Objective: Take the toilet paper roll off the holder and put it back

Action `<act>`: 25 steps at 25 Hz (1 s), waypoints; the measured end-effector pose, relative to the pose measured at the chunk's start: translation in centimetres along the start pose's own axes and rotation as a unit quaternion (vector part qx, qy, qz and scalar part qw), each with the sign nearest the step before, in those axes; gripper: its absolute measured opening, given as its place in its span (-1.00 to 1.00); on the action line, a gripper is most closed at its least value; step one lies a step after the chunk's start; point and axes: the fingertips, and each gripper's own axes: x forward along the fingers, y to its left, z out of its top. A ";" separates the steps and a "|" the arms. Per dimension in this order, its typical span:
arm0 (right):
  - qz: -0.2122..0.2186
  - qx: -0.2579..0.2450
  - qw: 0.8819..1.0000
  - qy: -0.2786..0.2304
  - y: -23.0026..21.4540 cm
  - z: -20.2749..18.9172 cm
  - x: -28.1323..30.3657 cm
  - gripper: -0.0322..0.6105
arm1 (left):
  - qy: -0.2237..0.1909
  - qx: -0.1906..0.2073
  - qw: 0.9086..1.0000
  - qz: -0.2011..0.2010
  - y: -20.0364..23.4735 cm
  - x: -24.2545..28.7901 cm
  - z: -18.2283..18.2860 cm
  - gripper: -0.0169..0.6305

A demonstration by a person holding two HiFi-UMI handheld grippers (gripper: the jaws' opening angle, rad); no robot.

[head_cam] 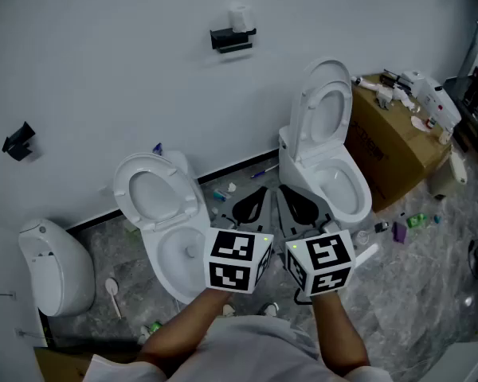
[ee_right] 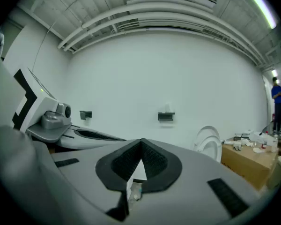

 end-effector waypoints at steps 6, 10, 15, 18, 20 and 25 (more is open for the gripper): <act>0.006 0.011 1.000 0.000 -1.3 -0.4 -0.3 -0.89 | 0.004 0.002 1.000 0.004 -0.9 1.0 -0.2 -0.93; 0.015 0.012 1.000 0.001 -2.5 -0.7 -0.2 -0.89 | 0.008 0.002 1.000 0.011 -1.5 2.1 -0.3 -0.93; 0.026 0.010 1.000 0.000 -4.5 -0.8 -0.1 -0.89 | 0.005 0.004 1.000 0.024 -2.3 3.7 0.2 -0.93; 0.032 0.005 0.999 0.002 -5.5 -0.8 0.0 -0.89 | 0.004 0.004 1.000 0.029 -2.6 4.5 0.5 -0.93; 0.036 0.003 0.999 0.004 -5.7 -0.7 0.3 -0.89 | 0.003 0.002 0.999 0.032 -2.6 5.0 0.7 -0.93; 0.043 0.000 0.999 0.005 -6.5 -0.3 1.9 -0.89 | -0.002 -0.001 0.999 0.035 -1.6 6.4 1.4 -0.93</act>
